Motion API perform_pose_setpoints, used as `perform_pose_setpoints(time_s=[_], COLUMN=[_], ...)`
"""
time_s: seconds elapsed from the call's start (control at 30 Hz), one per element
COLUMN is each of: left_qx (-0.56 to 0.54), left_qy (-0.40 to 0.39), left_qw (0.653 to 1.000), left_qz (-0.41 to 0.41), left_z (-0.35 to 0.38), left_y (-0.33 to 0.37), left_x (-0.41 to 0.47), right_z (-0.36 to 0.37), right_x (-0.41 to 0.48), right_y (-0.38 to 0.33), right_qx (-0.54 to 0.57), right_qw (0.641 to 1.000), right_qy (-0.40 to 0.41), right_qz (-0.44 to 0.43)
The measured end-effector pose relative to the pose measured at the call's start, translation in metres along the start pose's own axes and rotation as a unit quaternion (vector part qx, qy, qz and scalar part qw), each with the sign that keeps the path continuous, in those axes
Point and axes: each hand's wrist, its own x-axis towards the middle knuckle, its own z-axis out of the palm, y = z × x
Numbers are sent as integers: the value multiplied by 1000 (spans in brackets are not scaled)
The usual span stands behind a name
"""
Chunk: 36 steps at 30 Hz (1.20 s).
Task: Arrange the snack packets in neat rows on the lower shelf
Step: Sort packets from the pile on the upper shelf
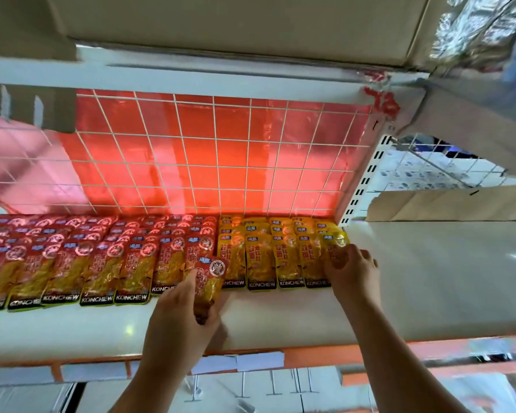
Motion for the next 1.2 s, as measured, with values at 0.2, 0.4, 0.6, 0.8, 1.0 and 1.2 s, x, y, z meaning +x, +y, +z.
perform_pose_setpoints(time_s=[0.2, 0.4, 0.6, 0.8, 1.0, 1.2], left_qx=[-4, -12, -18, -38, -30, -5], left_qy=[11, 30, 46, 48, 55, 49], left_qw=[1000, 999, 999, 998, 995, 991], left_qz=[15, 21, 16, -5, -83, -121], left_z=[5, 8, 8, 3, -13, -21], left_y=[-4, -7, -6, -3, -1, -16], left_x=[-1, -2, -4, -3, 1, 16], right_z=[6, 6, 6, -2, 1, 31], right_x=[2, 4, 6, -5, -47, -86], right_y=[3, 2, 6, 4, -35, -67], right_qx=[-14, -17, -17, -8, -3, 22], right_qw=[1000, 1000, 1000, 1000, 990, 968], right_qy=[-19, -25, -23, 20, 20, -32], right_qz=[6, 7, 3, -23, -137, -247])
